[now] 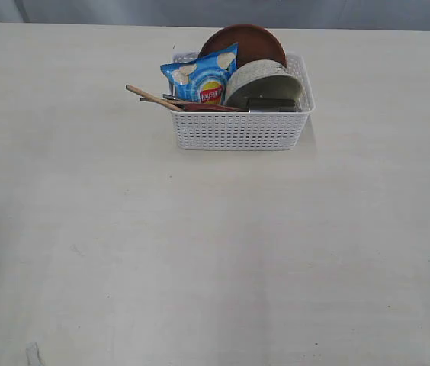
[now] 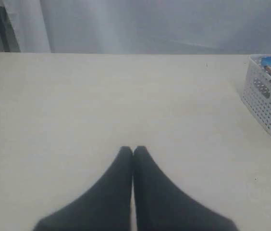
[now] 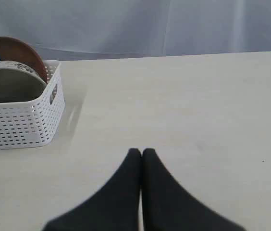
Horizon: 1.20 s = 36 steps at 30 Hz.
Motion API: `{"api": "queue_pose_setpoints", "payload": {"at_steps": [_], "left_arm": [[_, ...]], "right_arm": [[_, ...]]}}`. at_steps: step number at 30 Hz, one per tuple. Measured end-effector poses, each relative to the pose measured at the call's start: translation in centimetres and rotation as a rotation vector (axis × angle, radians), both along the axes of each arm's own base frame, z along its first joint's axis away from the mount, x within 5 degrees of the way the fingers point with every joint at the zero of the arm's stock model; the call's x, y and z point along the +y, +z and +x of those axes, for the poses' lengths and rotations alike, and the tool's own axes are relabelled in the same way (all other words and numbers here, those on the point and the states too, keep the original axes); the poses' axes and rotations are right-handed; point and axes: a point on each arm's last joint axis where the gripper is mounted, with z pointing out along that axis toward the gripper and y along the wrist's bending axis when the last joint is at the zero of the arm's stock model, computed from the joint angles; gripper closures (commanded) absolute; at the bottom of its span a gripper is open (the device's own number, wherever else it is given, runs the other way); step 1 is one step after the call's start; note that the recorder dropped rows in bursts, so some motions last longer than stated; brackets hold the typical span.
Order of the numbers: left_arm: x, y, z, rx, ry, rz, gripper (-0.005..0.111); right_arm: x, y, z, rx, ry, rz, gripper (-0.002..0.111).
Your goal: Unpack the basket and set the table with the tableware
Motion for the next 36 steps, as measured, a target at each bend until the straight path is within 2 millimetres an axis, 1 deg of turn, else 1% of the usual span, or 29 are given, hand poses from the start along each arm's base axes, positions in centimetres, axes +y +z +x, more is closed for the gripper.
{"api": "queue_pose_setpoints", "payload": {"at_steps": [13,15,17,21,25,30,33,36], "left_arm": [[0.0,0.0,0.0,0.000,0.000,0.000,0.107],[0.0,0.0,0.0,0.000,0.000,0.000,0.107],[0.0,0.0,0.0,0.000,0.000,0.000,0.107],[0.0,0.0,0.0,0.000,0.000,0.000,0.107],[0.0,0.0,0.0,0.000,0.000,0.000,0.107],[0.0,0.0,0.0,0.000,0.000,0.000,0.107],[0.0,0.0,0.0,0.000,0.000,0.000,0.107],[0.0,0.0,0.0,0.000,0.000,0.000,0.107]], "right_arm": [[0.0,0.0,0.0,-0.002,0.000,0.000,0.108],[0.1,0.4,0.1,-0.040,0.007,0.001,0.108],[0.2,1.1,0.2,-0.128,0.023,0.005,0.108],[0.7,3.7,0.2,-0.405,0.074,0.012,0.108],[1.1,6.0,-0.5,-0.679,0.124,0.019,0.108],[1.4,8.1,-1.8,-0.945,0.172,0.027,0.108],[1.5,8.7,-2.5,-1.042,0.189,0.031,0.108],[1.5,8.7,-2.4,-1.038,0.198,0.064,0.108]]}}
